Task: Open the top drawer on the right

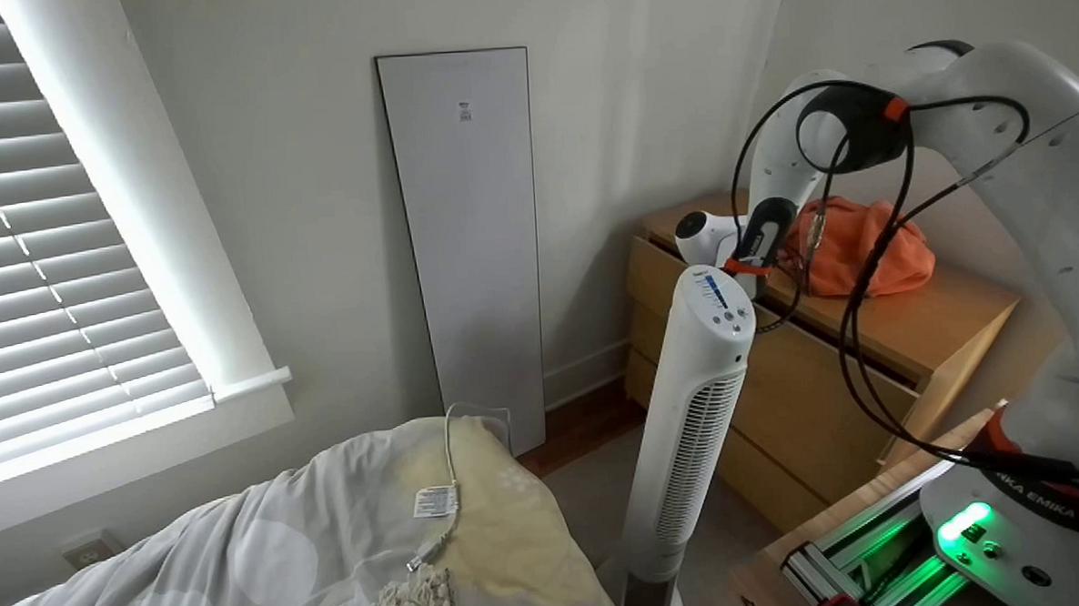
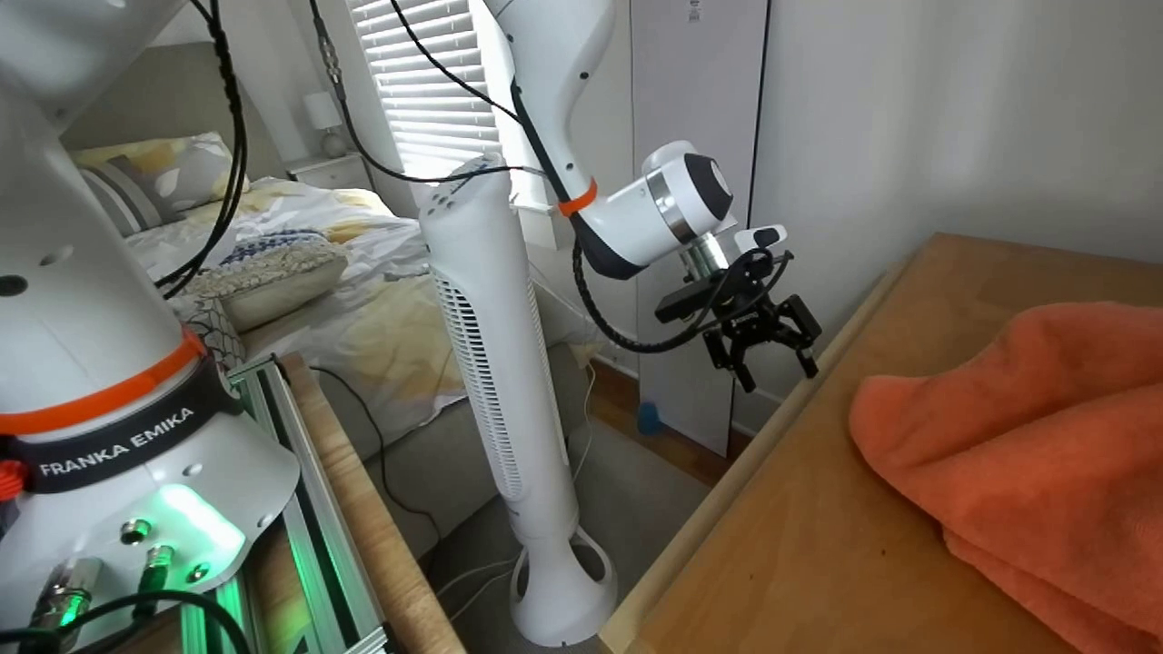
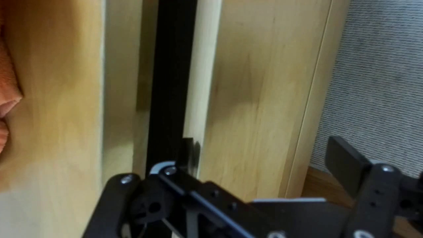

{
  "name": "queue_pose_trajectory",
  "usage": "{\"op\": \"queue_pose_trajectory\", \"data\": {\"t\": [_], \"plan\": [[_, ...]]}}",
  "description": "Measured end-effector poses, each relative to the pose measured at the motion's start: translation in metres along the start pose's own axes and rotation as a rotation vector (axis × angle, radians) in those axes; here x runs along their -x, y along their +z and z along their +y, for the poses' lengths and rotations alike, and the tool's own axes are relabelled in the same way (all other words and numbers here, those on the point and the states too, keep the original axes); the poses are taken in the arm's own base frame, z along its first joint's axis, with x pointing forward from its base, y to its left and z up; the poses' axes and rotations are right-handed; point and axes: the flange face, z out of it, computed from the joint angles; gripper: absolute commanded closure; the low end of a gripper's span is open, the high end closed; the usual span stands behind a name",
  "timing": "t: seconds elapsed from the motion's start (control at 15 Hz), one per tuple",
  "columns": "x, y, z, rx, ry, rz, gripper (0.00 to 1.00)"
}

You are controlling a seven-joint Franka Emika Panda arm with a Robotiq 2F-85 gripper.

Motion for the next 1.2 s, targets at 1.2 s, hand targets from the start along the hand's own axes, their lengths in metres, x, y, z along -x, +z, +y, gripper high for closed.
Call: {"op": "queue_pose_trajectory", "data": {"t": [1.2], "plan": [[-0.001,-0.097,-0.032,-0.571,0.051,0.046,0.00]]}}
